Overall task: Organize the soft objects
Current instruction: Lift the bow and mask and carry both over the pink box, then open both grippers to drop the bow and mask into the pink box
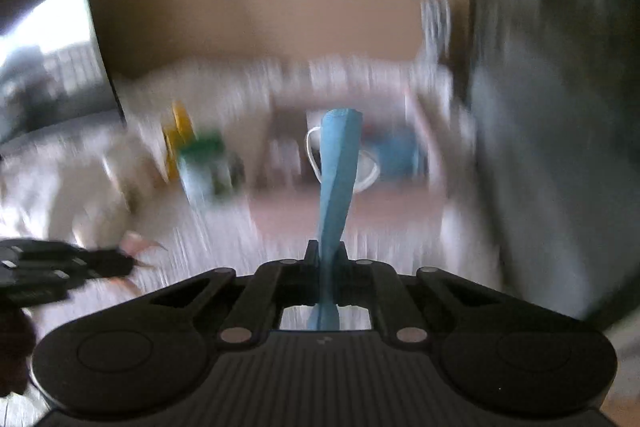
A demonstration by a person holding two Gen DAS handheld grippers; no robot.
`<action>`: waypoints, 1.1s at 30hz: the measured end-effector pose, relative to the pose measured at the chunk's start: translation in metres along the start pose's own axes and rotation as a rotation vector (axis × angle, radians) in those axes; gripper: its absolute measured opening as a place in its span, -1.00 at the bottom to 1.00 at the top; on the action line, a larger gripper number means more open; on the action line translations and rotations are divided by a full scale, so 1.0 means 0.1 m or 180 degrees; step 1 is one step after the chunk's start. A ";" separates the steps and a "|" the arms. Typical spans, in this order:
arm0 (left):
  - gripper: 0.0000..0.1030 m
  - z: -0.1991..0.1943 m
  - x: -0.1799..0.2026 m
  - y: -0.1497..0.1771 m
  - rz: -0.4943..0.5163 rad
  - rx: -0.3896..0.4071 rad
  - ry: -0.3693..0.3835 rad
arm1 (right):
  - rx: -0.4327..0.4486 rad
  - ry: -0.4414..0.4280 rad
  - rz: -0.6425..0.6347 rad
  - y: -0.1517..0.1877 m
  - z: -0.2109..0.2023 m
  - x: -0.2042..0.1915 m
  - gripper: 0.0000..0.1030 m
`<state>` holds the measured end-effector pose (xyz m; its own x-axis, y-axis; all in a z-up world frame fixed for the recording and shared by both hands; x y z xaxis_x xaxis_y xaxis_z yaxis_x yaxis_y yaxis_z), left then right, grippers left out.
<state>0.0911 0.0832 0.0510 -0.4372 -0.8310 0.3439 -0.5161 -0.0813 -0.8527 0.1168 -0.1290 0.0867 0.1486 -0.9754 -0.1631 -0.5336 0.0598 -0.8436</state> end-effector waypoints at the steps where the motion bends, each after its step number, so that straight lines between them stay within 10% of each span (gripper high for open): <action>1: -0.70 0.06 0.08 -0.19 0.0080 0.0103 0.0065 | 0.0136 -0.0028 0.0000 -0.24 -0.02 0.00 -0.89; 6: -0.70 0.48 0.41 -1.02 0.0330 0.0480 0.0242 | 0.0677 -0.0077 -0.0079 -1.29 0.17 0.09 -0.88; 11: -0.70 1.06 0.57 -1.47 0.0434 0.0603 0.0243 | 0.0725 0.0007 0.0081 -1.62 0.65 0.29 -0.88; 19: -0.62 2.26 0.23 -0.67 -0.0149 -0.0277 0.0164 | 0.0155 0.0172 0.0502 -1.01 1.49 0.72 -0.88; 23: -0.60 2.39 0.09 -0.40 0.0122 -0.0450 -0.0214 | -0.0040 0.0195 0.0622 -0.77 1.69 0.79 -0.89; 33: -0.60 1.97 -0.02 -0.76 -0.0236 -0.0045 -0.0168 | -0.0443 0.0196 0.0822 -0.06 2.23 0.77 -0.88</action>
<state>0.2760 -0.0179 0.0373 -0.3581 -0.8508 0.3844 -0.5562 -0.1363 -0.8198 0.3168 -0.1570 -0.0349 -0.0554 -0.9430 -0.3282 -0.6569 0.2820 -0.6993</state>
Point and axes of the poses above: each gripper's, at about its wrist camera, not at the fingertips, and z roughly the way its jaws point, x to its right, y to its underside, the point moved 10 cm from there along z, roughly the way its jaws point, and after that the axes turned 13 degrees about x, right-handed, at the moved point
